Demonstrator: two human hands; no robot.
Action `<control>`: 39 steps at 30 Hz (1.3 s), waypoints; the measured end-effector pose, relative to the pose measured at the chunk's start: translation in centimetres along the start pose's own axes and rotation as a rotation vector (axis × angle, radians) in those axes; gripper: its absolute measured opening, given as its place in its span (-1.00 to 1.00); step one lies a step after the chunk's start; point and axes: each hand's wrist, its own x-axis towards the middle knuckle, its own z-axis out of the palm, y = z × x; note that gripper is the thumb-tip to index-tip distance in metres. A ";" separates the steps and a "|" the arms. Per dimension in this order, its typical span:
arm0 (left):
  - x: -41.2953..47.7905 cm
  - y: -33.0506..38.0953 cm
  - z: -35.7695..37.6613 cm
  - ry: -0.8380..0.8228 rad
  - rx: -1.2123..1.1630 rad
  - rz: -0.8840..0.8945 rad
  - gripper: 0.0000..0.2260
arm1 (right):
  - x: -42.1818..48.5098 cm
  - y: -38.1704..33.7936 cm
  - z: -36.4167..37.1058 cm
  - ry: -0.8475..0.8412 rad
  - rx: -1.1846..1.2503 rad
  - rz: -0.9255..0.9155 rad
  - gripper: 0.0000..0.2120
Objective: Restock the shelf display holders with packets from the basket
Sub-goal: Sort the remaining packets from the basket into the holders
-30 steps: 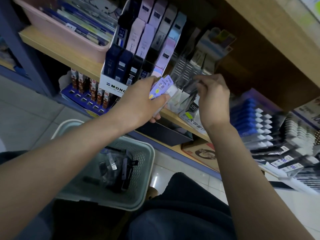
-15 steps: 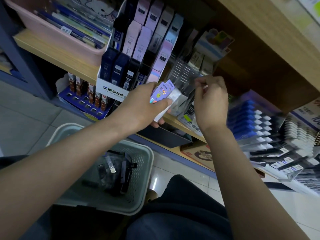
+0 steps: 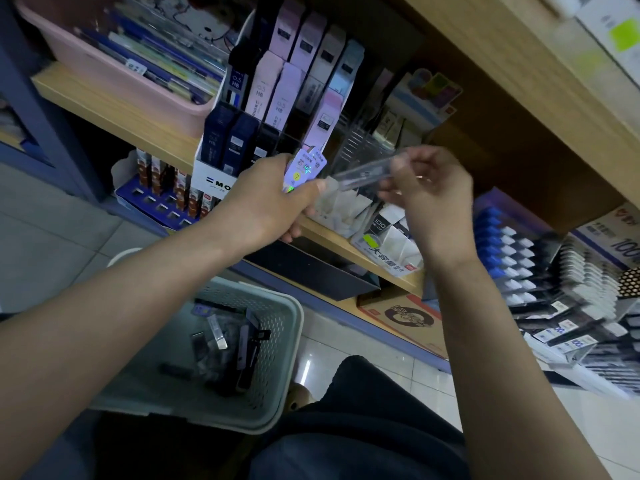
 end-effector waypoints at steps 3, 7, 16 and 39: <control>-0.2 0.0 0.1 0.011 0.071 0.004 -0.82 | 0.4 1.2 -0.8 0.118 -0.243 -0.108 -0.94; -0.4 0.1 0.6 -0.024 0.078 -0.013 -0.80 | 0.5 2.7 -0.6 0.043 -0.476 -0.168 -0.91; -0.2 -0.2 0.9 -0.032 0.100 -0.026 -0.81 | 0.8 3.8 0.4 -0.001 -0.722 -0.184 -0.91; -0.6 1.0 1.4 -0.255 -0.152 -0.135 -0.91 | -1.0 -0.8 1.1 -0.429 -0.122 0.052 -0.87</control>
